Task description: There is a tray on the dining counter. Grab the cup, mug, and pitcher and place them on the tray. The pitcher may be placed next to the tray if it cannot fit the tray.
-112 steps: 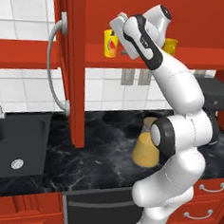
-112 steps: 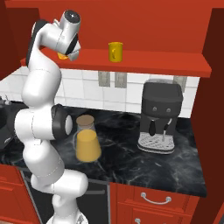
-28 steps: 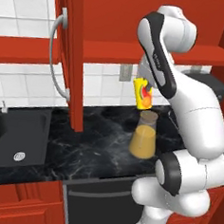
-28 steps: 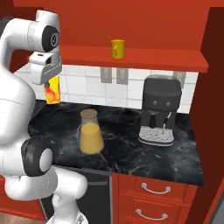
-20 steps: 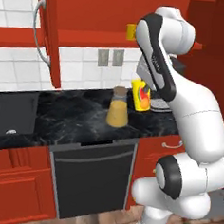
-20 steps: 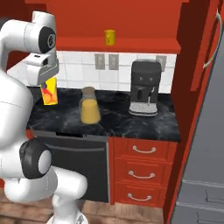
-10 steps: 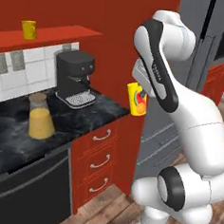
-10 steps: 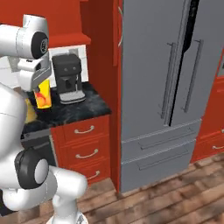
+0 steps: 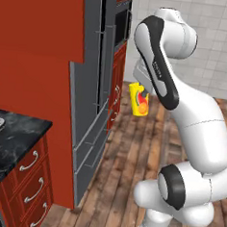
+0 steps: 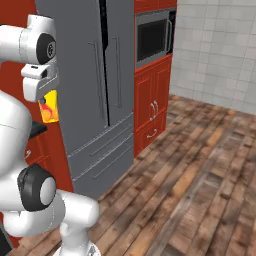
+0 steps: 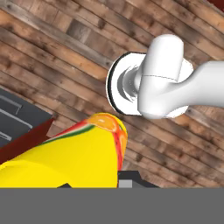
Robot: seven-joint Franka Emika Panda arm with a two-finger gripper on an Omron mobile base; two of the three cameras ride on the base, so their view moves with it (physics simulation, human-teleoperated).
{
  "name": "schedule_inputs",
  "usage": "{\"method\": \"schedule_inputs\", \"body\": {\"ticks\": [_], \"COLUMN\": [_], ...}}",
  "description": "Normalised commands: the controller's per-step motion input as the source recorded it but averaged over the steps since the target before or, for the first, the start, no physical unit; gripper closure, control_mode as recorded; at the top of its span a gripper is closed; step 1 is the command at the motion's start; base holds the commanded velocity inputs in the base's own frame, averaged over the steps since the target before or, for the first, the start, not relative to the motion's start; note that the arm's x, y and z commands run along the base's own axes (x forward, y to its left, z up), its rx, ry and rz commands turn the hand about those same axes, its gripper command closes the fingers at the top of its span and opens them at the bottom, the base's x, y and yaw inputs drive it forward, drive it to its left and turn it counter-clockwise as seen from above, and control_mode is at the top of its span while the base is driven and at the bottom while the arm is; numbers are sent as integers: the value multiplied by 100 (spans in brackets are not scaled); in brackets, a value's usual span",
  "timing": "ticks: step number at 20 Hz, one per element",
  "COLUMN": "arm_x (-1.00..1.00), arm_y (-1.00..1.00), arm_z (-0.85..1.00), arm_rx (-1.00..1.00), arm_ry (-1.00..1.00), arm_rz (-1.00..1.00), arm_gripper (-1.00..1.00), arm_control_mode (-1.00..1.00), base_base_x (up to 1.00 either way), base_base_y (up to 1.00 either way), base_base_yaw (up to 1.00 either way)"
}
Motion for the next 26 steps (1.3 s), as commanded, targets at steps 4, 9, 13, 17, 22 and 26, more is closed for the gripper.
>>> {"method": "schedule_inputs", "body": {"ticks": [4,9,13,17,22,26], "arm_x": [0,0,0,0,0,0], "arm_y": [0,0,0,0,0,0], "arm_z": [0,0,0,0,0,0], "arm_rx": [0,0,0,0,0,0], "arm_ry": [0,0,0,0,0,0], "arm_rz": [0,0,0,0,0,0], "arm_gripper": [100,100,100,100,100,100], "arm_control_mode": [100,100,100,100,100,100], "base_base_x": [-18,-16,-15,-15,-17,-18], "base_base_y": [-33,-32,-32,-32,-34,-38], "base_base_yaw": [-82,-79,-74,-72,-70,-67]}}
